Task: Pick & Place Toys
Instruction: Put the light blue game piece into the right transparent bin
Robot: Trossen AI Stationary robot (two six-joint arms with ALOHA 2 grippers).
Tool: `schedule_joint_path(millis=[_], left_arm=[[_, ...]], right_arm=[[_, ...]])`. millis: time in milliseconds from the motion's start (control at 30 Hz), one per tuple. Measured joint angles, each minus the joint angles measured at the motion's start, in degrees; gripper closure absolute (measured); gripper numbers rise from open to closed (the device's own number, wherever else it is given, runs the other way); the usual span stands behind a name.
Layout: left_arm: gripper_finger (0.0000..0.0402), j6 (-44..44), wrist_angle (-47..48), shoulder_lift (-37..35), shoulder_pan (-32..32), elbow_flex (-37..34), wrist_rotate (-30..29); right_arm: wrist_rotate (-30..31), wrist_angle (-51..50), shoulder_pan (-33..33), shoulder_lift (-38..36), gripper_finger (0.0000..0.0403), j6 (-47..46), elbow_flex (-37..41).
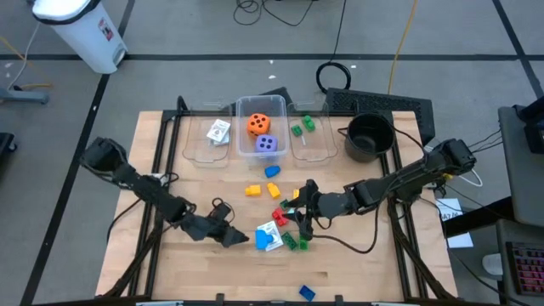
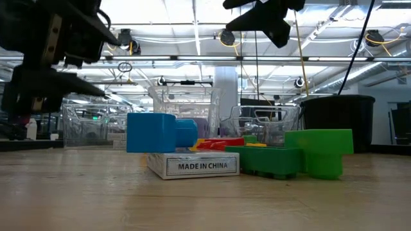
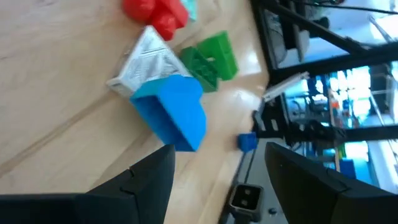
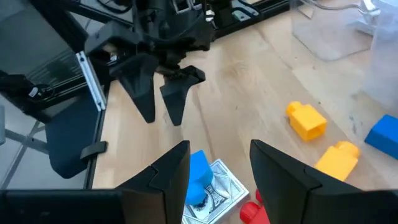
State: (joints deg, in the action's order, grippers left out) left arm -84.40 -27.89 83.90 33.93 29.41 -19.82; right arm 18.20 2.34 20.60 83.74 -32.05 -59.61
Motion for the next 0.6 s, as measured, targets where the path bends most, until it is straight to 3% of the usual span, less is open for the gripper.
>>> schedule_joint_path(millis=[367, 600], left_arm=[[0.0151, -4.2, -4.0, 6.3, -2.4, 0.0, 0.7], [0.0151, -3.3, -6.1, 8.9, -4.8, 0.8, 4.7]], right_arm=[[-0.1, 0.0, 0.0, 0.0, 0.0243, -1.9, 1.0], [0.0, 0.0, 0.0, 0.0, 0.0243, -1.6, 1.0]])
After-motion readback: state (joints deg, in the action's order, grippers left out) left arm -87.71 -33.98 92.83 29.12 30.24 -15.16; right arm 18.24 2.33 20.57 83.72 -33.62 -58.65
